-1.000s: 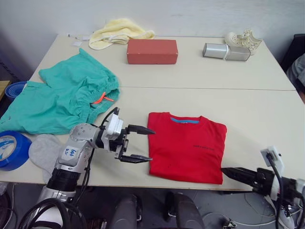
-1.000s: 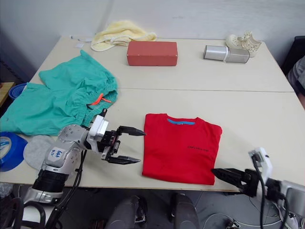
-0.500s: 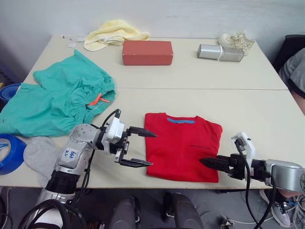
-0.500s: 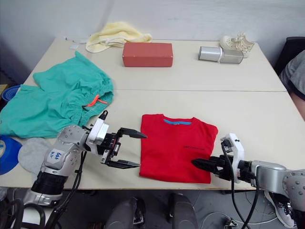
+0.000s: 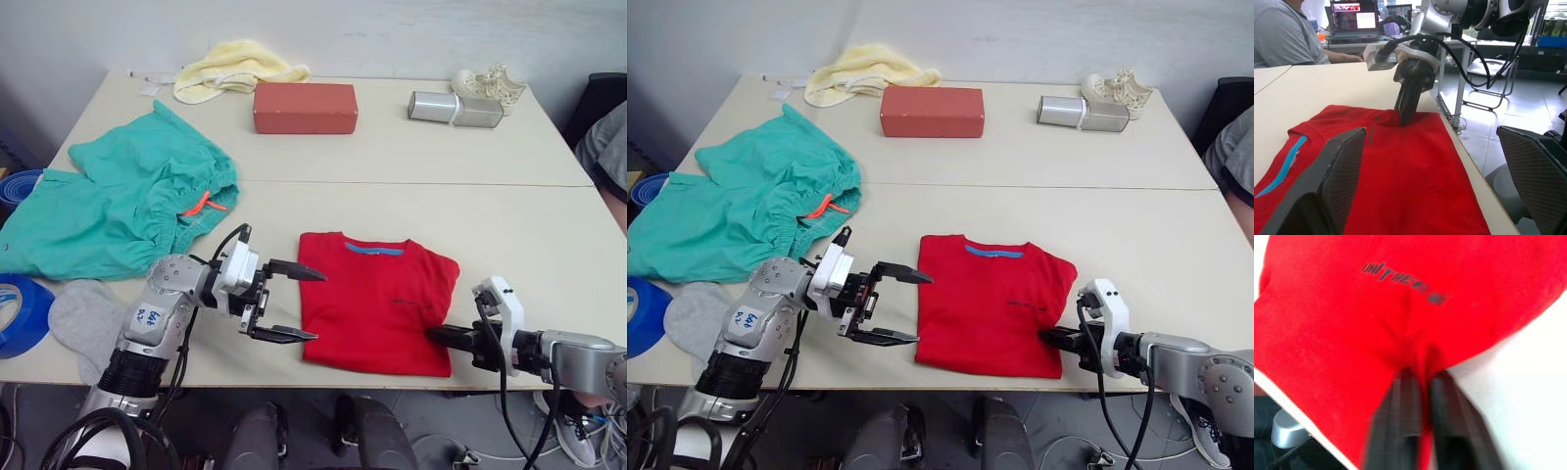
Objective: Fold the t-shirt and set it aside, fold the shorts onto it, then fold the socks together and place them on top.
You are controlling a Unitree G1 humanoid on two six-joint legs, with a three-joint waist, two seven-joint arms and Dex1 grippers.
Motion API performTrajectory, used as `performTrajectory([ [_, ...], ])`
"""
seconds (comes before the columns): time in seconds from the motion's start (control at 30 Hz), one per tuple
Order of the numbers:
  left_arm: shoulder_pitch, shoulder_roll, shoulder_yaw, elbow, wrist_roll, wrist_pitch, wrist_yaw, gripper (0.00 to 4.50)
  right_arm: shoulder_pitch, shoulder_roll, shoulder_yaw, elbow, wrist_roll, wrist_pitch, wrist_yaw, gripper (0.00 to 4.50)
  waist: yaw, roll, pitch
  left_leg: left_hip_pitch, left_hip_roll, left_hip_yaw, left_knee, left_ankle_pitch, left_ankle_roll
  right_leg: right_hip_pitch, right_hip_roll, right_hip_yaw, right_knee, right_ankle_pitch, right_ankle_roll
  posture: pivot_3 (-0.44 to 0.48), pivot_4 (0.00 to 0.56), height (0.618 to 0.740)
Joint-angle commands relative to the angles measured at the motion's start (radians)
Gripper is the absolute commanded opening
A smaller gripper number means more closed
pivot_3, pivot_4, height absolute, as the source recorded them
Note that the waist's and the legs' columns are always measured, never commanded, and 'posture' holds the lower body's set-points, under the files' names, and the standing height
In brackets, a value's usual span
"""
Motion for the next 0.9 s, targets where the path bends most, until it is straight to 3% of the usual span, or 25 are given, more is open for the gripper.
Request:
performTrajectory([
  [0.03,-0.021,-0.011,0.005,0.003,-0.004,-0.020,0.001,4.50,0.040,-0.005,-0.007,0.002,-0.033,0.006,0.027,0.02,0.002,0.000,0.000,0.000,0.000,0.000,0.000,0.000,0.000,0.000,0.000,0.000,0.000,0.000,0.000,0.000,0.150,0.740],
  [0.2,-0.021,-0.018,0.002,0.014,0.005,-0.031,-0.001,4.50,0.089,-0.052,-0.157,0.025,-0.068,-0.013,0.052,0.02,0.022,0.007,0.004,-0.001,0.000,0.000,0.000,-0.001,0.002,0.000,0.000,0.000,-0.001,0.000,0.000,0.000,0.150,0.740],
  [0.47,-0.037,-0.031,-0.010,0.048,0.019,-0.055,-0.006,4.50,0.191,-0.157,-0.393,0.212,-0.226,-0.090,0.164,0.02,0.028,0.012,0.007,-0.003,-0.004,0.001,0.001,0.000,0.005,0.000,-0.001,0.001,-0.006,0.003,0.006,0.000,0.150,0.740],
  [0.67,-0.062,-0.037,-0.017,0.087,0.029,-0.076,-0.024,4.50,0.148,-0.190,-0.434,0.392,-0.374,-0.179,0.202,0.02,0.022,0.014,0.007,-0.003,-0.004,0.001,0.001,0.000,0.005,0.000,-0.001,0.000,-0.006,0.003,0.006,0.000,0.150,0.740],
  [0.9,-0.080,-0.041,-0.013,0.116,0.044,-0.097,-0.023,4.50,0.028,-0.220,-0.377,0.703,-0.583,-0.396,0.231,0.02,0.022,0.018,0.008,-0.003,-0.005,0.002,0.000,0.001,0.003,0.000,-0.001,0.001,-0.006,0.004,0.006,0.000,0.150,0.740],
])
